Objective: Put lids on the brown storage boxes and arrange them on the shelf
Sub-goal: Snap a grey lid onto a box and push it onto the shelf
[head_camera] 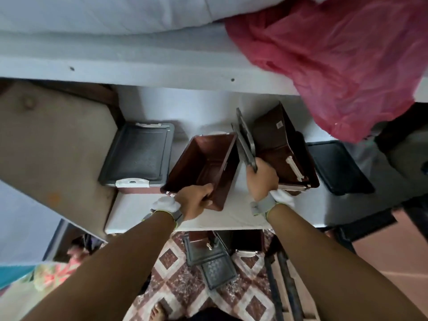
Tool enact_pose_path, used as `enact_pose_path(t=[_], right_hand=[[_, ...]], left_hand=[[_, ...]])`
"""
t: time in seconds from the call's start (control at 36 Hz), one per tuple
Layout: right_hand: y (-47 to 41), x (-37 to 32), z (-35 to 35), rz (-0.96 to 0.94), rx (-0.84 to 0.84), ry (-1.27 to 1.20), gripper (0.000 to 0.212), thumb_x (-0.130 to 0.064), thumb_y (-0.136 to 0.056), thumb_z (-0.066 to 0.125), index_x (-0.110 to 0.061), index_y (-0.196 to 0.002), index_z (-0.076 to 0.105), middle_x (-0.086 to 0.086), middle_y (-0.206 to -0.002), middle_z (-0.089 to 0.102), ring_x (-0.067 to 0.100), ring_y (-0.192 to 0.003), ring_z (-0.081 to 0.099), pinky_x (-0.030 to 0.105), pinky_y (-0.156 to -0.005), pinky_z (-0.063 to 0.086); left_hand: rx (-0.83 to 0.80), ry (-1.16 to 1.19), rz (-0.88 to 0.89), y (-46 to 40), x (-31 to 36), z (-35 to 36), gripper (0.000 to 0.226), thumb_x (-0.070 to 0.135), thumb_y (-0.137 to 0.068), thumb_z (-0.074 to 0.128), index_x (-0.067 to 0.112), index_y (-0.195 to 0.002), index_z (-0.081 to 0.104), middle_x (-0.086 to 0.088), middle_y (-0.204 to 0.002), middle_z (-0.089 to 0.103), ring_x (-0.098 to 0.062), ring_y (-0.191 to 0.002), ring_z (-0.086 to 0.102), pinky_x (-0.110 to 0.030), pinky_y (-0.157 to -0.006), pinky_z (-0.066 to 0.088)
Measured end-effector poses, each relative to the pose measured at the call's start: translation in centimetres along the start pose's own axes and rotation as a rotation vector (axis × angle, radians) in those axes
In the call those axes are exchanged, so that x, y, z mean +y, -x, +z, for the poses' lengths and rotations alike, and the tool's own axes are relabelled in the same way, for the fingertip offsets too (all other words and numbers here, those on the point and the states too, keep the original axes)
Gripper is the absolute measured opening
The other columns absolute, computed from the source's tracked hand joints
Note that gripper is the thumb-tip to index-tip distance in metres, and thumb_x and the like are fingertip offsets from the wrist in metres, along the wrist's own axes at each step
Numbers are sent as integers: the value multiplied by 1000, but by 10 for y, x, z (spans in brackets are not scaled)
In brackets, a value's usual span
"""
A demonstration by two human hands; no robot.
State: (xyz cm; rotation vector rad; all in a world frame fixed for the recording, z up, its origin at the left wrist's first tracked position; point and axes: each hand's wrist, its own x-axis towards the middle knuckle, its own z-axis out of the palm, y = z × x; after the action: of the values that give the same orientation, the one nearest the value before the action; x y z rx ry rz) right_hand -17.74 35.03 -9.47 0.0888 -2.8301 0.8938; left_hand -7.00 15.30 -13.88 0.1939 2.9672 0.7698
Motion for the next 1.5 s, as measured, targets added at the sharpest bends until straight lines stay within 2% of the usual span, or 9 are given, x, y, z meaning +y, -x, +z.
enact_pose_path(t=[0.44,0.61,0.69,0.86,0.97,1.06,1.14,1.31,1.5], right_hand=[[26,20,-11,-137,-120,-210,28,-15,-93,58,-14,-119,70,13,-109,63,36,-90,68,40,-76,53],[26,47,-3,165,-236,-751,20,-6,-94,61,-8,-111,73,22,-102,63,30,-90,65,55,-96,52],[25,53,-2,243,-274,-856,35,-3,-89,62,-33,-84,78,6,-87,68,24,-91,62,45,-97,50],[18,54,0,403,-337,-1178,49,26,-73,39,-8,-86,73,18,-90,67,23,-86,71,27,-85,57],[18,54,0,409,-398,-1268,62,31,-66,30,-8,-72,78,21,-95,68,29,-91,73,31,-86,60],[17,51,0,411,-426,-1289,63,34,-62,27,-5,-65,77,20,-100,66,34,-100,67,31,-81,61],[17,47,-2,383,-460,-1244,59,34,-56,25,2,-68,73,16,-97,69,29,-103,66,27,-76,60],[14,40,-14,363,-515,-1205,56,33,-54,18,10,-72,65,19,-99,65,31,-102,63,30,-77,62],[10,65,-32,320,-676,-1004,45,31,-54,20,9,-62,58,15,-85,73,33,-100,63,31,-66,50]], left_hand=[[-270,-623,159,81,-11,8,37,24,-84,59,31,-120,56,10,-115,65,-22,-123,45,-35,-114,23],[-144,-588,166,98,-15,9,30,27,-76,59,30,-106,63,12,-105,65,-22,-116,52,-37,-103,34],[-89,-572,163,106,-20,9,31,29,-69,57,29,-99,66,10,-104,64,-24,-113,55,-38,-100,38],[41,-532,6,139,-36,16,49,29,-57,72,34,-104,63,3,-123,56,-28,-115,51,-42,-93,45],[404,-143,-505,154,-41,23,70,8,-57,70,29,-121,49,0,-133,42,-27,-116,45,-42,-94,43],[649,649,-902,139,-38,9,40,18,-83,62,19,-121,50,-8,-126,52,-27,-98,60,-40,-87,50],[550,1174,-1093,124,-38,1,40,41,-98,55,11,-124,50,-17,-118,63,-36,-95,69,-39,-75,56],[507,978,-1098,119,-37,14,37,14,-96,65,8,-132,57,-24,-121,66,-41,-112,64,-56,-102,49],[446,1142,-963,136,-46,11,28,2,-97,60,9,-123,66,-8,-87,66,-22,-74,61,-39,-84,50]])
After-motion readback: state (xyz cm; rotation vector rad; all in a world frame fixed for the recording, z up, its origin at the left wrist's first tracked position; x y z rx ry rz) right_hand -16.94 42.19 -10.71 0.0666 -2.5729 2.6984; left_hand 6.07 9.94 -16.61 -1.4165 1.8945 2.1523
